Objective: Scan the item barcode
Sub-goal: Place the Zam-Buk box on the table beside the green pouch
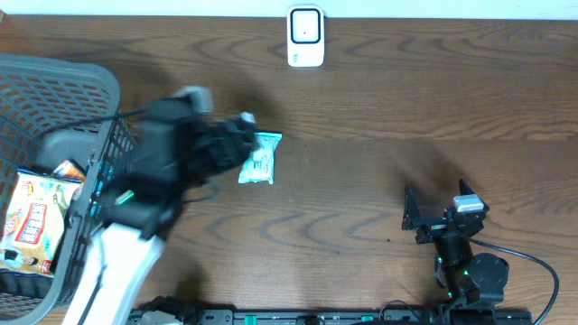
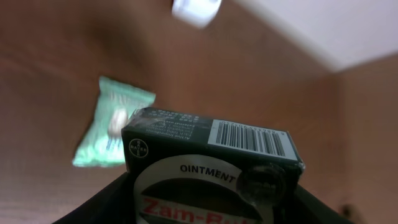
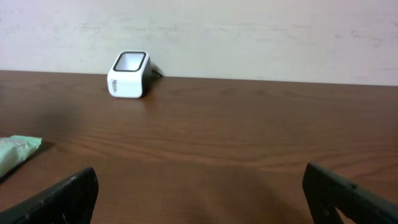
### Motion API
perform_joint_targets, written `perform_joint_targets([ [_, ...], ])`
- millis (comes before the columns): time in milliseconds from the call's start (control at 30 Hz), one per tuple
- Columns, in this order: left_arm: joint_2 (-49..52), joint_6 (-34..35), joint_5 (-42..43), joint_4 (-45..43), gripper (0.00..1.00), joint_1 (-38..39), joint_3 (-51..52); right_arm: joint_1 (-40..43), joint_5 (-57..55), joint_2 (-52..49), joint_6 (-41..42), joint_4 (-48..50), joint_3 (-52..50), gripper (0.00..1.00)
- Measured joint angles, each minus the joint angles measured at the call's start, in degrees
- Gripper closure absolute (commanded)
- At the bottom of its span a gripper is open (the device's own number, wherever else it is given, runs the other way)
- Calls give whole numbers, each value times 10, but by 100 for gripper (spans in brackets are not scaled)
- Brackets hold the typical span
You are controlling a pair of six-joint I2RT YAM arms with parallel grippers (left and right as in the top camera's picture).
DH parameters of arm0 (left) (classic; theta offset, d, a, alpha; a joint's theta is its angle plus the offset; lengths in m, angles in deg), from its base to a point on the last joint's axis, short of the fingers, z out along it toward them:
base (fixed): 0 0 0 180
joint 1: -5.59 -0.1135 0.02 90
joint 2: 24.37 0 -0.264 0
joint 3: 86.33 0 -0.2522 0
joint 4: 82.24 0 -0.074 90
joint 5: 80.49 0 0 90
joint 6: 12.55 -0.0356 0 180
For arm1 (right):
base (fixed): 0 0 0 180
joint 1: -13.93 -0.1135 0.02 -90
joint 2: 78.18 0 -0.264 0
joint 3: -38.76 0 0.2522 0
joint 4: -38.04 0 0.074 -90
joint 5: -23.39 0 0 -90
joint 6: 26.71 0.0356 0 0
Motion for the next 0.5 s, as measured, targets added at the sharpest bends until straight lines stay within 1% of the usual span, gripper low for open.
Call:
perform_joint_targets([
  [133,115,-2,-52,-47,41,85,0,0,0,0,0,0,0,1],
  [233,191,-4,-67,-91,41,122,0,0,0,0,0,0,0,1],
  [367,294,-10,-78,-119,41,148,0,0,0,0,0,0,0,1],
  [500,366,-12,-83,-125,41,153,0,0,0,0,0,0,0,1],
])
